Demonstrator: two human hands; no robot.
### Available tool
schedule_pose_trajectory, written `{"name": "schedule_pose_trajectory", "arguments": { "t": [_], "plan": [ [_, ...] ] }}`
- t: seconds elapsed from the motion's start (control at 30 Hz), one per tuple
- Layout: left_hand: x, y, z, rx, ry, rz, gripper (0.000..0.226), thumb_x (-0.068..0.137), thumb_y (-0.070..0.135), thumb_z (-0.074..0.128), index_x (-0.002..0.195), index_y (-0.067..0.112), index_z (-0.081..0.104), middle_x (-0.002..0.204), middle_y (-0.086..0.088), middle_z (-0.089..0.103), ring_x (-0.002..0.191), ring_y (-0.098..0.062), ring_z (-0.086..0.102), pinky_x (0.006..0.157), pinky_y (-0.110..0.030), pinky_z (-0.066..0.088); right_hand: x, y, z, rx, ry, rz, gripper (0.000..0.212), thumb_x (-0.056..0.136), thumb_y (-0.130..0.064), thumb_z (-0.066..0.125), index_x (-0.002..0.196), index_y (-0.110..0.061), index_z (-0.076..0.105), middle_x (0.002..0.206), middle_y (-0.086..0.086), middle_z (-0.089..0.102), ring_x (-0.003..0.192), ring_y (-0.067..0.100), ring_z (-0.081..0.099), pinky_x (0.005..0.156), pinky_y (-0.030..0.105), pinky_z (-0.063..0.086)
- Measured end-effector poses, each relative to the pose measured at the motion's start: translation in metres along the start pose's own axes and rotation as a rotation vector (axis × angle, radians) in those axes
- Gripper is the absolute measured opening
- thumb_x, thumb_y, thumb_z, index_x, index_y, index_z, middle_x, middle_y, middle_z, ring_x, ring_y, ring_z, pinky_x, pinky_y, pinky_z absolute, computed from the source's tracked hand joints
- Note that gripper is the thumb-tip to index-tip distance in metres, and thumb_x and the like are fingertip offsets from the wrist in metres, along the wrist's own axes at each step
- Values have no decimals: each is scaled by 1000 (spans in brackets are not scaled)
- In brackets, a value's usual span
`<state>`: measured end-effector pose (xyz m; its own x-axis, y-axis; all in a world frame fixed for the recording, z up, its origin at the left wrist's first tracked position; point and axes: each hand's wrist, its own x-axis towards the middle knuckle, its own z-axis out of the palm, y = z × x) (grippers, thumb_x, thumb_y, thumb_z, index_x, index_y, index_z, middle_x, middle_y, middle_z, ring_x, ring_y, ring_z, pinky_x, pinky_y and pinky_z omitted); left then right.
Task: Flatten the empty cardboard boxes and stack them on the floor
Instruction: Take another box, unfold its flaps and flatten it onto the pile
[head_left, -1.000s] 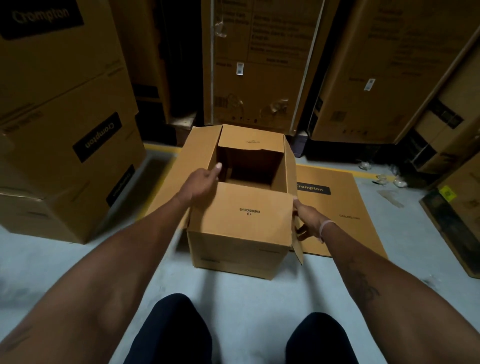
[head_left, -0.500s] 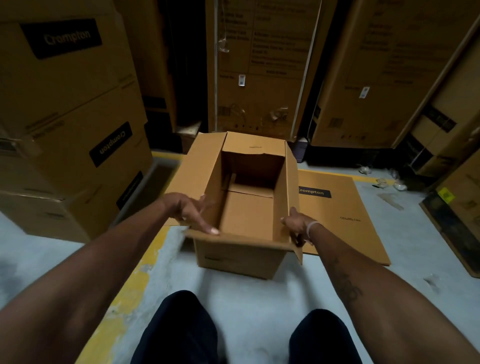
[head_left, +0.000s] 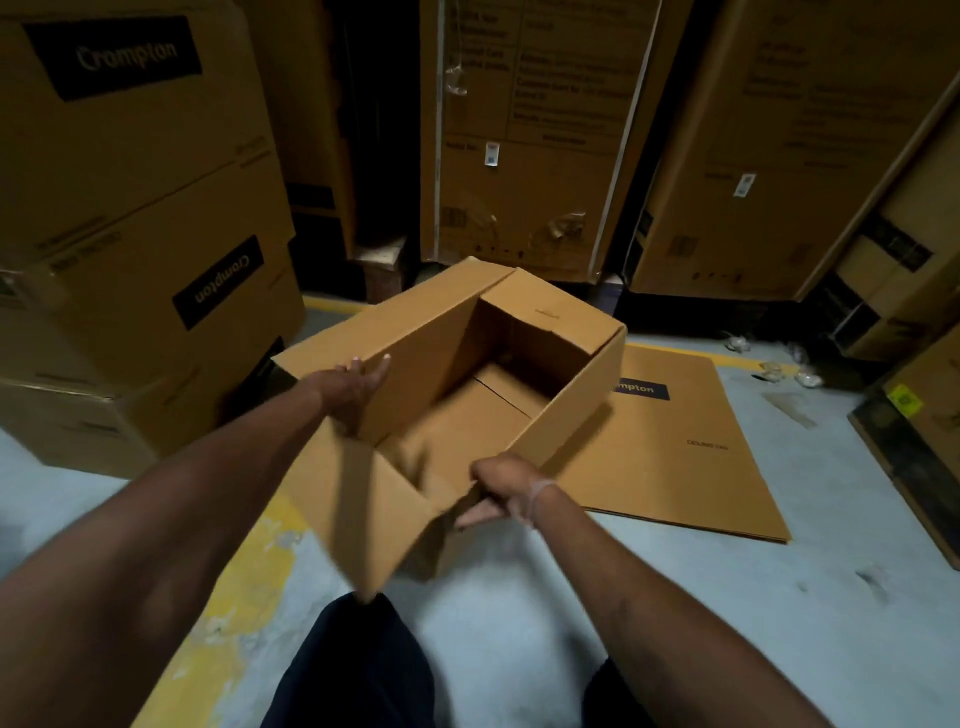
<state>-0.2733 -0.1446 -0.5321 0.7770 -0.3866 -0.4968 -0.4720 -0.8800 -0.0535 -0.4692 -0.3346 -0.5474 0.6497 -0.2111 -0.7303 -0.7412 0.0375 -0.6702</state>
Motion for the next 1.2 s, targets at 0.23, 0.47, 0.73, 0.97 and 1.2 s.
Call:
{"name": "schedule_pose_trajectory", "arguments": {
  "t": [0.23,0.47,0.73,0.97,1.2],
  "plan": [
    [29,7,14,-413,272,-166,111,96,45,66,163,18,-18,172,-10,3,159,-36,-1,123,-66,11,-3,-22,22,-761,57,-124,45,88,-51,66,89,-6,72,91,13,76,72,34,76,72,43,66],
    [48,32,47,-277,340,-239,125,81,70,68,163,20,-12,170,-15,-14,154,-44,-19,119,-74,4,54,-61,-56,-1160,374,-489,45,95,-53,64,122,-16,66,132,9,60,124,30,57,101,40,50],
    [59,23,32,-253,396,-256,126,79,68,72,163,15,-6,166,-19,8,154,-49,5,122,-69,9,95,-57,-114,-1320,652,-327,89,99,-63,40,166,-19,1,170,17,-21,157,42,-12,122,63,-2],
    [64,19,29,-111,487,-291,105,82,73,59,156,7,23,149,-16,34,132,-47,41,119,-63,26,118,-73,-230,-1229,801,-147,105,93,-66,55,166,-22,-7,171,7,-23,155,41,-21,121,70,-2],
    [74,30,20,-55,404,-329,117,79,79,60,158,4,17,149,-19,28,132,-50,36,116,-58,31,153,-49,-260,-974,544,-97,108,91,-72,54,163,-31,-15,174,0,0,157,41,7,122,65,19]
  ]
}}
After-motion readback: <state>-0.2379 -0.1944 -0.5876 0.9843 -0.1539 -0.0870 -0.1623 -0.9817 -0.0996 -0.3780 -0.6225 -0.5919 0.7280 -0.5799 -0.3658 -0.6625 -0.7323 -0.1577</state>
